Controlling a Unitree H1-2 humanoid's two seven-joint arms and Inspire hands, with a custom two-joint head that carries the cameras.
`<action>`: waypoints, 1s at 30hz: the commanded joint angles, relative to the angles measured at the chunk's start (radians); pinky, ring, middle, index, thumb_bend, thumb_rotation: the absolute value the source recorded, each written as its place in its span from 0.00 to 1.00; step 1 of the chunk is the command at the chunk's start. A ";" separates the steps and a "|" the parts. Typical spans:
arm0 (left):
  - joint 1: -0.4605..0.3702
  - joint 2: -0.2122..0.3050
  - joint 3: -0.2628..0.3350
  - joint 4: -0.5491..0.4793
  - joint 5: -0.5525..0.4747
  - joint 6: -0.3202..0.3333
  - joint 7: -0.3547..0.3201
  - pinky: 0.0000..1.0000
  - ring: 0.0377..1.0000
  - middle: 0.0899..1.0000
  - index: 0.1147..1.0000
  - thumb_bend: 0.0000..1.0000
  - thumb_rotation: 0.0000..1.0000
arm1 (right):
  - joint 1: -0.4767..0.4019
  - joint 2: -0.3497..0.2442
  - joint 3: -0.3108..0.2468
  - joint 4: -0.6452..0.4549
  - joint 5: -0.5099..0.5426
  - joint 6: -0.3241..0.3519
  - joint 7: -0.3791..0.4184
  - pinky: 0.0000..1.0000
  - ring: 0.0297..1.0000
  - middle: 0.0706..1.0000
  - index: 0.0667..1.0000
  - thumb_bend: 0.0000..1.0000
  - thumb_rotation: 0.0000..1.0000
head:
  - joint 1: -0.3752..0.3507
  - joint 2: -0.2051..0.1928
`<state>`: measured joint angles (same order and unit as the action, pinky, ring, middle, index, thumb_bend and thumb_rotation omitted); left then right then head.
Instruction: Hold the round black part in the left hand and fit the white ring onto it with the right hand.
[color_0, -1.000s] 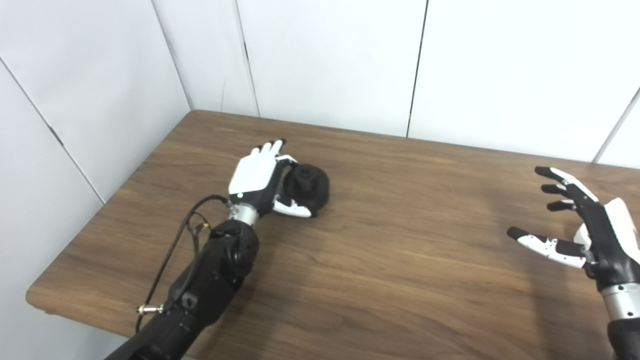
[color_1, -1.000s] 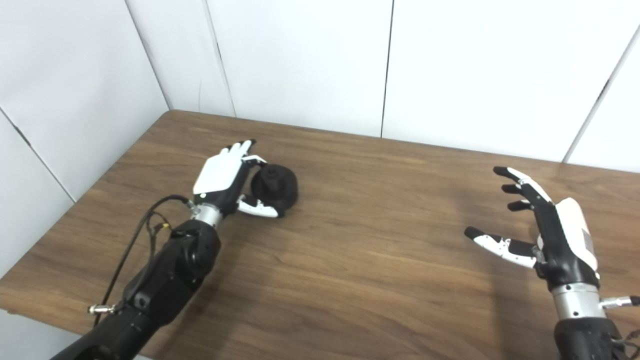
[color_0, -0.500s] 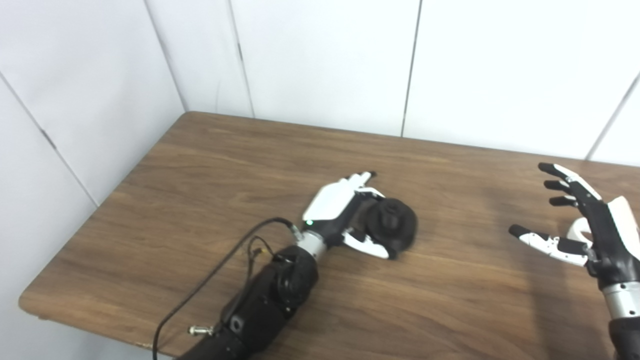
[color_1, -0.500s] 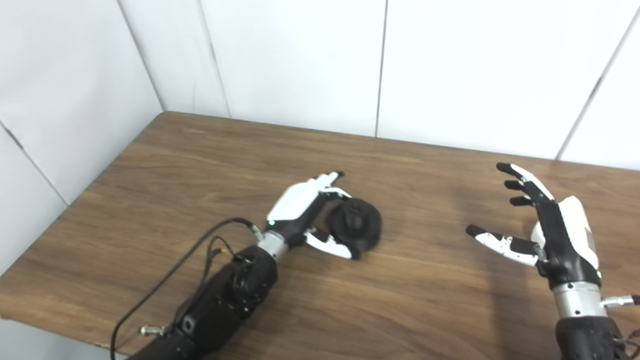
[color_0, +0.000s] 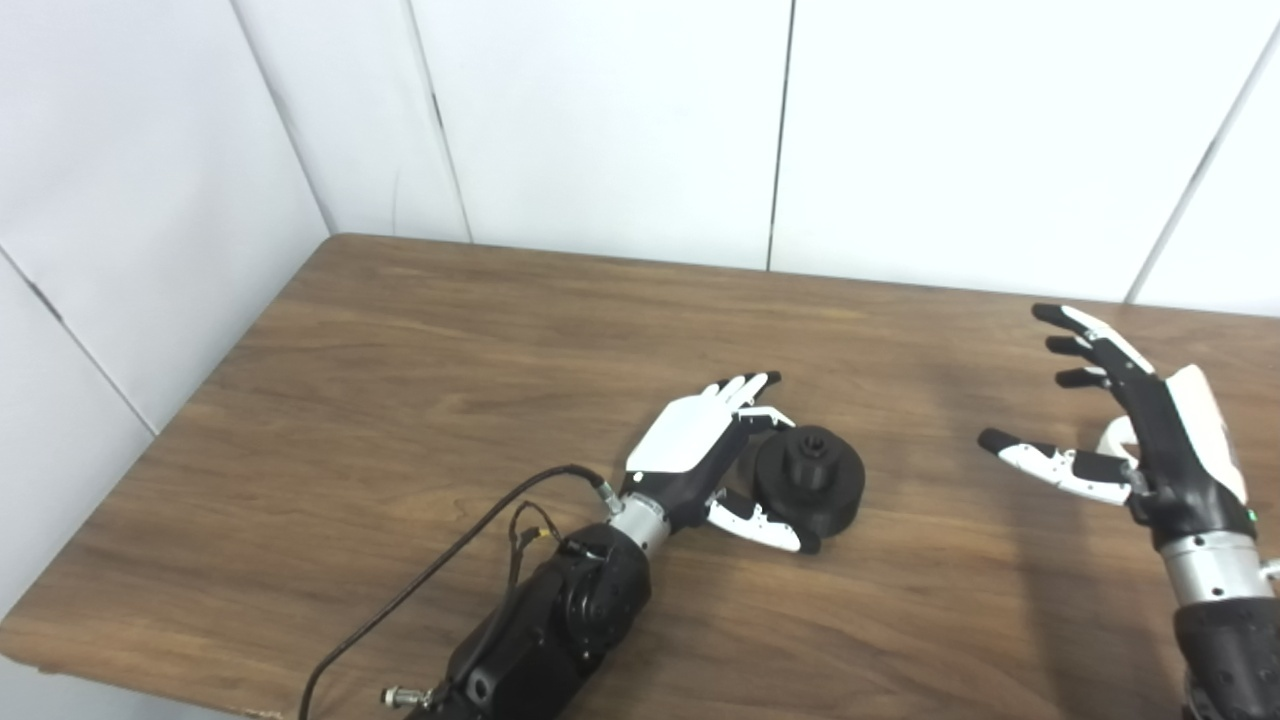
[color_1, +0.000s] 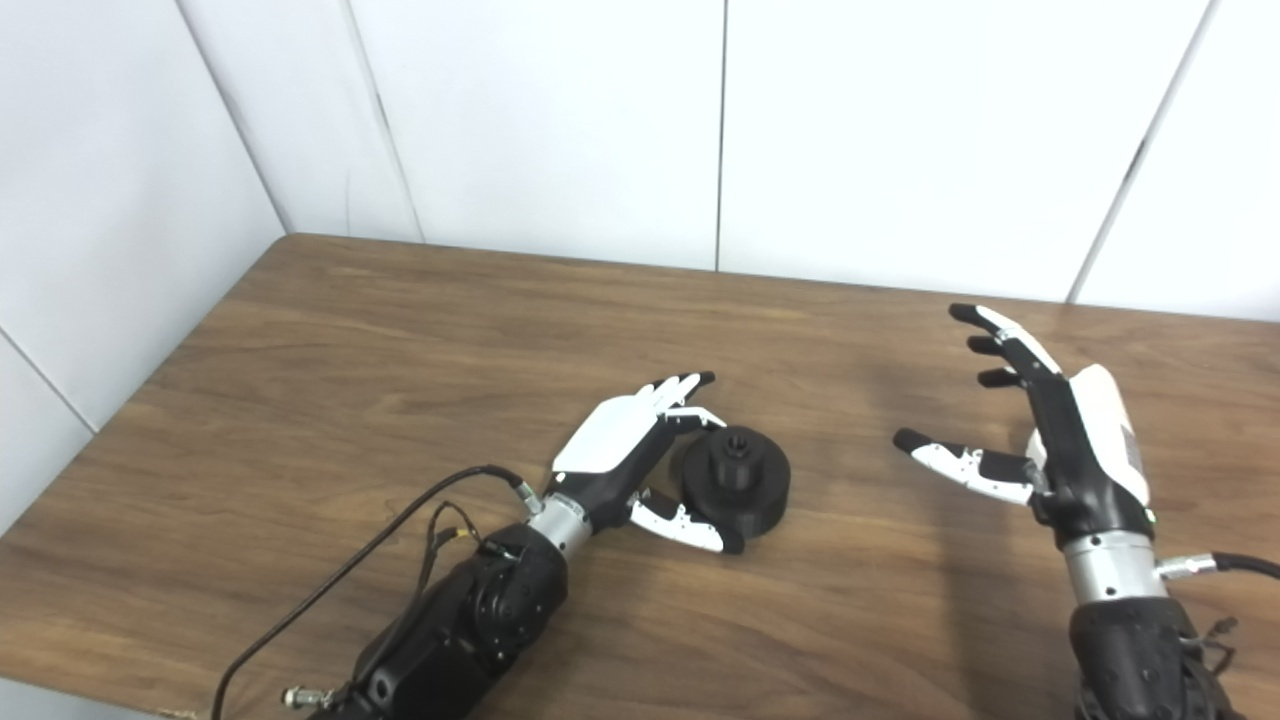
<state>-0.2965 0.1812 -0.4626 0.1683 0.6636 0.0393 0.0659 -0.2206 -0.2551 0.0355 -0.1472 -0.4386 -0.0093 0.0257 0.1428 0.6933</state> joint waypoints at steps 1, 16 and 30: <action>0.030 0.003 -0.041 -0.002 0.030 0.005 -0.070 1.00 1.00 1.00 0.61 0.97 0.36 | -0.033 0.002 -0.004 -0.039 -0.010 -0.009 -0.018 0.70 0.81 0.86 0.82 0.67 0.20 | -0.021 0.005; 0.044 0.089 0.006 0.007 -0.037 -0.084 -0.080 1.00 1.00 1.00 0.62 0.96 0.32 | -0.032 0.046 0.033 -0.032 -0.116 0.002 -0.050 0.71 0.82 0.88 0.84 0.66 0.31 | -0.436 -0.041; 0.017 0.103 0.030 0.059 -0.042 -0.140 -0.090 1.00 1.00 1.00 0.63 0.95 0.36 | -0.023 0.031 0.002 -0.036 -0.134 0.021 -0.070 0.69 0.81 0.88 0.83 0.66 0.27 | -0.486 -0.062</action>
<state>-0.2851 0.2434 -0.4319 0.1943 0.5940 -0.1099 0.0165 -0.2147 -0.2236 0.0463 -0.1475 -0.5740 0.0199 -0.0231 -0.3421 0.6305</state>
